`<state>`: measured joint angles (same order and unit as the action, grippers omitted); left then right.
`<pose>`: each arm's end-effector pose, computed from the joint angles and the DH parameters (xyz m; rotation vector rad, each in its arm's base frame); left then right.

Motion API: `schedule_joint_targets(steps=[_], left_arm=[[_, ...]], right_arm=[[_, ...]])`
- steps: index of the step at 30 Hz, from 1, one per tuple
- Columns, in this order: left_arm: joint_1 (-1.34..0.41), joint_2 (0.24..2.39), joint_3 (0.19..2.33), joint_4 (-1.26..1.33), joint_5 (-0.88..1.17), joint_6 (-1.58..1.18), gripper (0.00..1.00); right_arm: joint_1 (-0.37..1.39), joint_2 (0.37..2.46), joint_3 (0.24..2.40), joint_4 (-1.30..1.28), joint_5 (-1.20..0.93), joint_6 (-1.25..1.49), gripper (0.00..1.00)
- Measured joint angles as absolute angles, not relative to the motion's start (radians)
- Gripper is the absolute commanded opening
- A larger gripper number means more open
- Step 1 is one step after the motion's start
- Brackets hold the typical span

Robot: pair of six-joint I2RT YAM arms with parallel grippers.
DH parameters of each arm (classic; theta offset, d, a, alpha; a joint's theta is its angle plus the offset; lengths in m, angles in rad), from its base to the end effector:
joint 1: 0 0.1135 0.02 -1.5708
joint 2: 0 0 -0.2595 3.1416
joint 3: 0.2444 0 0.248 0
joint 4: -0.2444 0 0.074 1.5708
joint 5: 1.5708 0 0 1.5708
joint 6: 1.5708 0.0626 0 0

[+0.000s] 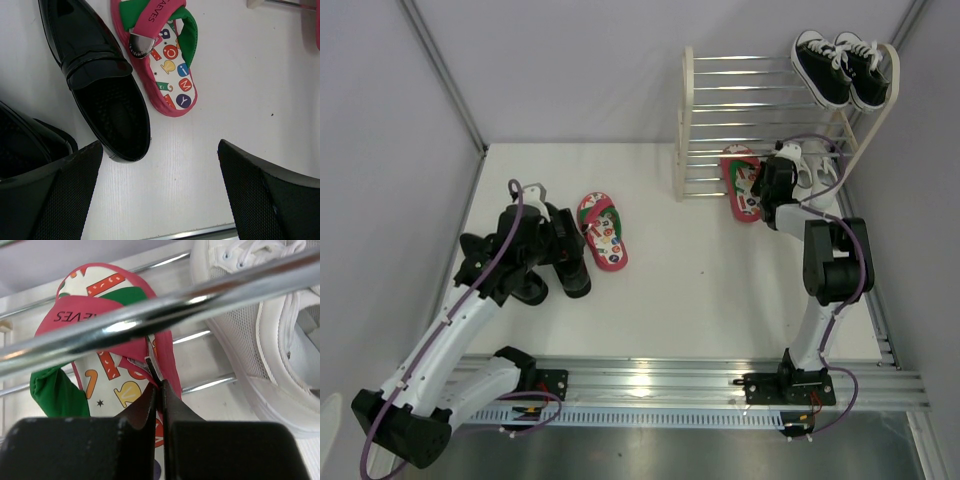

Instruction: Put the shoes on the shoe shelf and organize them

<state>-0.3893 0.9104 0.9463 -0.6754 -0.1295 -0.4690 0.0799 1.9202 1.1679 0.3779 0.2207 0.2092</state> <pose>0.1958 -0.0716 0.3058 -0.1609 2.2186 -0.3338 0.4509 0.0224 0.1873 0.2702 1.9168 -0.0222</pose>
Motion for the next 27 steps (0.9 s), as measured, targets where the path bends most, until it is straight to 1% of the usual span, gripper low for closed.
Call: schedule_joint_targets(steps=[16, 27], left_arm=[[-0.389, 0.961, 0.953, -0.659, -0.129, -0.469, 0.99], [-0.389, 0.989, 0.975, -0.649, -0.129, -0.47, 0.99]], right_arm=[[0.063, 2.004, 1.235, 0.44, 0.255, 0.219, 0.0], [0.061, 2.025, 1.242, 0.465, 0.294, 0.306, 0.0]])
